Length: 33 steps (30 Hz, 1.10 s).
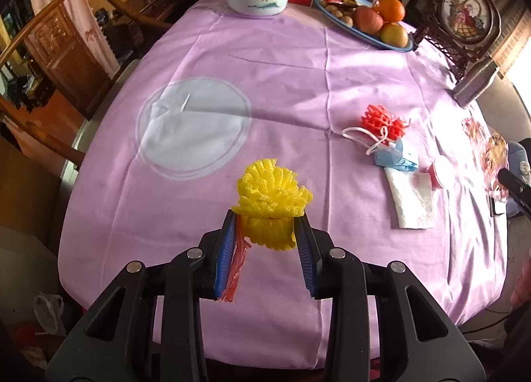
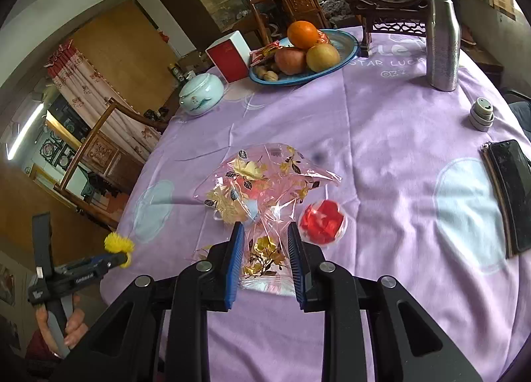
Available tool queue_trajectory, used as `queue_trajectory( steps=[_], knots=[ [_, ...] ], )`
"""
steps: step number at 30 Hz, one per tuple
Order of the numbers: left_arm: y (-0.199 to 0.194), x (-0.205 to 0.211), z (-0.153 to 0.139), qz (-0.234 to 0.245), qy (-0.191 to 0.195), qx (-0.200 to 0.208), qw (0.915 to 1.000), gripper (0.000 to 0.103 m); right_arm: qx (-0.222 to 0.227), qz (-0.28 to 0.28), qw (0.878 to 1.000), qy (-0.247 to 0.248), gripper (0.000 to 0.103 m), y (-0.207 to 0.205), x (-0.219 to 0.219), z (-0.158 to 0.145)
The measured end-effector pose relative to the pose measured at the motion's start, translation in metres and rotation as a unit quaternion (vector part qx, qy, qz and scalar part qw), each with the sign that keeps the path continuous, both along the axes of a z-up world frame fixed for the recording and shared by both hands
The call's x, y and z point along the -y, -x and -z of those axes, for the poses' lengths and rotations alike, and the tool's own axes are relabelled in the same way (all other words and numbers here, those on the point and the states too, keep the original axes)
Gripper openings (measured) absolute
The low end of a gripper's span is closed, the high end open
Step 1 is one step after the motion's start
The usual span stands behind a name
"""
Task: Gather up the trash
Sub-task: 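Carry the yellow flower and pink bag over the red wastebasket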
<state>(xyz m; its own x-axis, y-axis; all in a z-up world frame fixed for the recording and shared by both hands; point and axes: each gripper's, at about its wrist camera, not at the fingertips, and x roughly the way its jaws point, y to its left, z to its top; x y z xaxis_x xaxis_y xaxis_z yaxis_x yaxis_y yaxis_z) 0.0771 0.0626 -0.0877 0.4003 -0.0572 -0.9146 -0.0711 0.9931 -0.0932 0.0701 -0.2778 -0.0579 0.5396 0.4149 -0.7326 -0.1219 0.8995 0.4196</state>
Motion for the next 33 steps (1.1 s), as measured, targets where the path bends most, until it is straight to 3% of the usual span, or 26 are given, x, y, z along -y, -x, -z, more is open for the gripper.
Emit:
queue_trajectory(
  steps=[7, 15, 20, 24, 28, 33],
  knots=[
    [0.019, -0.025, -0.006, -0.034, 0.003, 0.01, 0.9994, 0.037, -0.004, -0.043, 0.999, -0.004, 0.027, 0.004, -0.034, -0.002],
    [0.077, -0.096, -0.009, -0.147, 0.002, 0.011, 0.9892, 0.037, -0.011, -0.155, 0.988, -0.007, 0.027, -0.01, -0.116, -0.004],
    [0.133, -0.15, -0.009, -0.241, 0.001, 0.006, 0.9705, 0.037, -0.017, -0.235, 0.972, -0.016, 0.027, -0.013, -0.184, -0.006],
    [0.189, -0.193, 0.002, -0.32, 0.005, -0.011, 0.9472, 0.037, -0.02, -0.295, 0.955, -0.015, 0.027, -0.005, -0.239, -0.008],
    [0.234, -0.229, 0.025, -0.378, 0.019, -0.035, 0.9248, 0.037, -0.02, -0.343, 0.939, -0.008, 0.027, 0.009, -0.286, -0.012],
    [0.262, -0.261, 0.066, -0.414, 0.043, -0.068, 0.9066, 0.037, -0.018, -0.374, 0.927, 0.011, 0.027, 0.026, -0.319, -0.02]
  ],
)
